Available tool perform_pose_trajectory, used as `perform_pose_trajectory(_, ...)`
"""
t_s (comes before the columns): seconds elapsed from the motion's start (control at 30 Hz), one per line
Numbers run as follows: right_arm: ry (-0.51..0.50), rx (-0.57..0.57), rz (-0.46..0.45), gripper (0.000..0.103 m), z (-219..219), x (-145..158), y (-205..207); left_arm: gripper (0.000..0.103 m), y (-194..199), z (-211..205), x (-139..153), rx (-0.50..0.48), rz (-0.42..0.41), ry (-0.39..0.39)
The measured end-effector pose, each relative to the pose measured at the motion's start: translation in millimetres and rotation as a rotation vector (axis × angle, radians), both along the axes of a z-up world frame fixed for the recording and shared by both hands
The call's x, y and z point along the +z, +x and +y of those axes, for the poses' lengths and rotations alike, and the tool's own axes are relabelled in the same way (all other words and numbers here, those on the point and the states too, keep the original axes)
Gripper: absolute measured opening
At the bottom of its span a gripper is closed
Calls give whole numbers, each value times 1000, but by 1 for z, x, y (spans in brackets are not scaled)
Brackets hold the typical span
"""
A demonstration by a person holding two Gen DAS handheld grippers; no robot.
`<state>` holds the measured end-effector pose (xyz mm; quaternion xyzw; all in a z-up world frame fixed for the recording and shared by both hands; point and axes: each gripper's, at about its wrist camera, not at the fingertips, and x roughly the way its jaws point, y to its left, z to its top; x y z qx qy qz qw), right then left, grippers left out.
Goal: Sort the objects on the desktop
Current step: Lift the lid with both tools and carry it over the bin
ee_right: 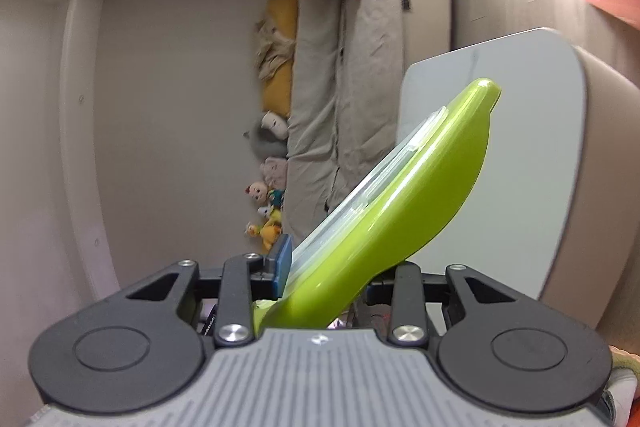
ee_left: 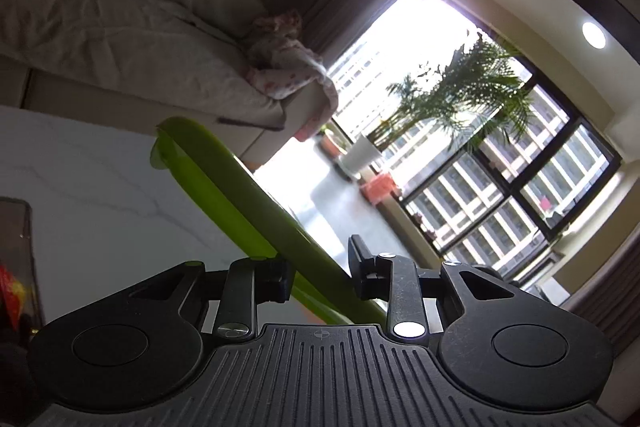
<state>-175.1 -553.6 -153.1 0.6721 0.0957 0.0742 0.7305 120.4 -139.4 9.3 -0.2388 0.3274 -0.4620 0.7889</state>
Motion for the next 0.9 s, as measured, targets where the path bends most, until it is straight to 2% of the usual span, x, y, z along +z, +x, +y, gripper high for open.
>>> perform_pose_trajectory(0.23,-178,272,-93,36,68,53,119,31,3,155,1,240,-27,-91)
perform_pose_trajectory(0.37,-231,439,-119,36,123,63,196,32,8,229,-17,386,-7,-112)
perform_pose_trajectory(0.5,-276,562,-123,36,171,59,255,36,5,273,-40,473,18,-100)
perform_pose_trajectory(0.67,-343,669,-101,40,209,40,280,38,-11,312,-78,543,88,-113)
perform_pose_trajectory(0.73,-345,703,-74,41,219,30,276,39,-24,320,-95,556,121,-136)
perform_pose_trajectory(0.9,-358,752,-81,38,220,18,254,41,-51,335,-123,537,172,-180)
